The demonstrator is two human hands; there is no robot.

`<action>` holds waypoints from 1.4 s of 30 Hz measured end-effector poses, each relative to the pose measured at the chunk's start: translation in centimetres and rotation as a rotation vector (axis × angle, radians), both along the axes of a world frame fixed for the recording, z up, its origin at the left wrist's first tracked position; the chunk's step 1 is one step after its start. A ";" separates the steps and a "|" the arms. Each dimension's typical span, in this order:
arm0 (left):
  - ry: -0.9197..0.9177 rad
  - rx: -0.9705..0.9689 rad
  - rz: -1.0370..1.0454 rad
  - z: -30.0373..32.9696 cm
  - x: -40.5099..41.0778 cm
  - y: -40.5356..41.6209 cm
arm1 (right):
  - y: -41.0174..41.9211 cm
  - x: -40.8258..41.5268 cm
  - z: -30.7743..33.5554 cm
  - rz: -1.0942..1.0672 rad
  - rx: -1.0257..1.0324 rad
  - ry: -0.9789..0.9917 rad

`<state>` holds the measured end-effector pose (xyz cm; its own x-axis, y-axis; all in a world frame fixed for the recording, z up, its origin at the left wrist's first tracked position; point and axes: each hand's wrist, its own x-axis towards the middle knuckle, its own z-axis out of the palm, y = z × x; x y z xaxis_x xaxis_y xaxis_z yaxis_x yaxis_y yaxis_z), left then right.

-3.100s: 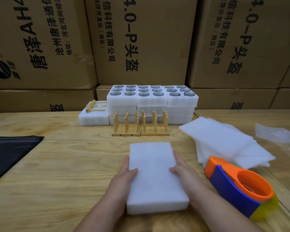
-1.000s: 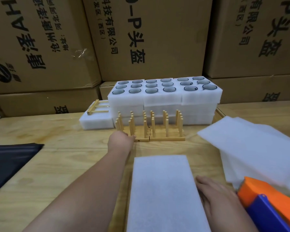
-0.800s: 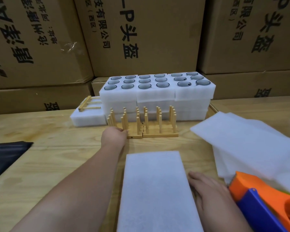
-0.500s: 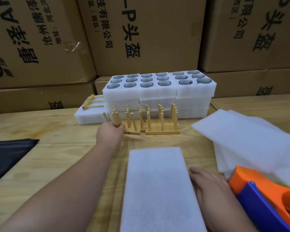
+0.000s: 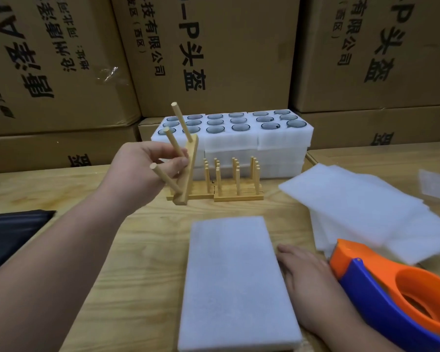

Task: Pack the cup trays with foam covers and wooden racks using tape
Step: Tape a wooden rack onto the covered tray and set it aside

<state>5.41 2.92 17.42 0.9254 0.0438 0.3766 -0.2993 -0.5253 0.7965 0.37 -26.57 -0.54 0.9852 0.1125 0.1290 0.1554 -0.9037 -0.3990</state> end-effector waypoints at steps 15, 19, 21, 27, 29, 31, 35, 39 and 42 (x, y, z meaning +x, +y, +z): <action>-0.001 0.984 -0.202 -3.6 -5.5 -5.8 | 0.0 0.1 0.0 0.001 0.001 -0.006; 0.109 1.051 -0.193 -4.4 -5.3 -6.9 | 0.0 0.0 0.0 0.002 0.013 0.000; 0.123 1.099 -0.177 -4.6 -5.2 -7.3 | 0.0 0.0 0.0 0.003 0.010 0.004; 0.173 1.171 -0.149 -5.4 -5.0 -7.8 | -0.1 0.0 -0.1 -0.001 0.011 0.006; 0.189 1.164 -0.144 -5.4 -5.1 -7.9 | -0.1 0.0 -0.1 -0.003 0.006 0.005; 0.200 1.151 -0.140 -5.5 -5.1 -7.9 | 0.0 0.0 -0.1 -0.005 0.003 0.007; 0.193 1.092 -0.147 -5.6 -5.1 -7.7 | 0.0 0.1 0.0 -0.006 -0.002 0.005; 0.187 1.054 -0.157 -5.6 -5.1 -7.7 | 0.0 0.0 0.0 -0.008 -0.002 0.003; 0.166 1.061 -0.143 -5.3 -5.4 -7.9 | 0.0 -0.1 0.1 -0.008 0.001 -0.002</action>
<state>0.05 -4.95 12.08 0.9391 -0.3425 0.0282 -0.3425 -0.9395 -0.0079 0.31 -26.57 -0.45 0.9859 0.1042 0.1312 0.1488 -0.9046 -0.3995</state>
